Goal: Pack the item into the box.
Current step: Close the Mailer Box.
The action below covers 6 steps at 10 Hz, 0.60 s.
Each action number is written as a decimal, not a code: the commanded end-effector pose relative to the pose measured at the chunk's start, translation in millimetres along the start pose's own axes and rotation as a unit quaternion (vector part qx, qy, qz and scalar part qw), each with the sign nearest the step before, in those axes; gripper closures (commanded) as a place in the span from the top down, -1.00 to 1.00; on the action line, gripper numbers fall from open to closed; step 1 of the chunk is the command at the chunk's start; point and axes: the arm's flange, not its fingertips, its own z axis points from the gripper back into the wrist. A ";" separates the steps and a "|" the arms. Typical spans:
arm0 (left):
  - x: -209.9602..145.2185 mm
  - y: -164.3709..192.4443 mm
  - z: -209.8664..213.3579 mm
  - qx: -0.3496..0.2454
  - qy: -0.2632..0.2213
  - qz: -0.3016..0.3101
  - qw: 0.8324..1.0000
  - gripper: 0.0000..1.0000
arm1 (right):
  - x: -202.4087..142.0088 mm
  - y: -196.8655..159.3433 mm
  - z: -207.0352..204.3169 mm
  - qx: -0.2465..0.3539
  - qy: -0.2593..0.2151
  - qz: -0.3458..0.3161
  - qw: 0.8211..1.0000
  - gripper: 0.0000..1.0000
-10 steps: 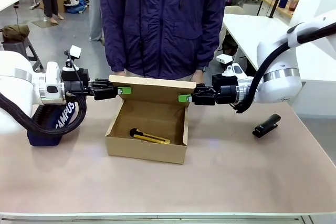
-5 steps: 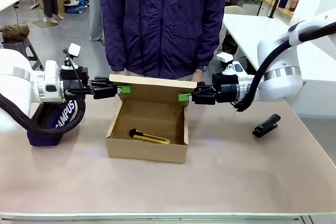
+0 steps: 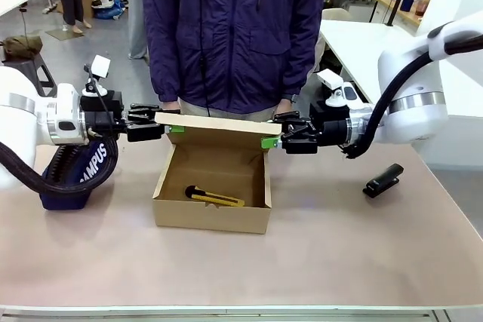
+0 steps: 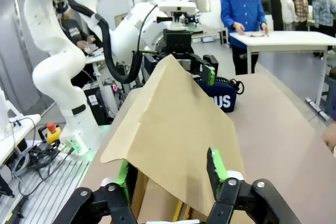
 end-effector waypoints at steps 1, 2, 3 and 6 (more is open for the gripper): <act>-3.5 -8.5 3.8 -0.008 -0.001 -0.020 1.000 1.00 | -1.9 12.7 -2.9 -0.003 -0.002 0.032 0.999 1.00; -3.4 -9.5 3.1 -0.011 0.001 -0.022 1.000 1.00 | -1.0 14.6 -2.7 -0.002 -0.002 0.036 0.999 1.00; -3.3 -10.2 5.0 -0.014 0.003 -0.022 1.000 1.00 | -1.0 15.4 -2.2 -0.002 -0.001 0.036 0.999 1.00; -3.3 -12.4 19.1 -0.026 0.003 -0.024 0.999 1.00 | -6.5 17.1 4.6 -0.004 0.002 0.027 1.000 1.00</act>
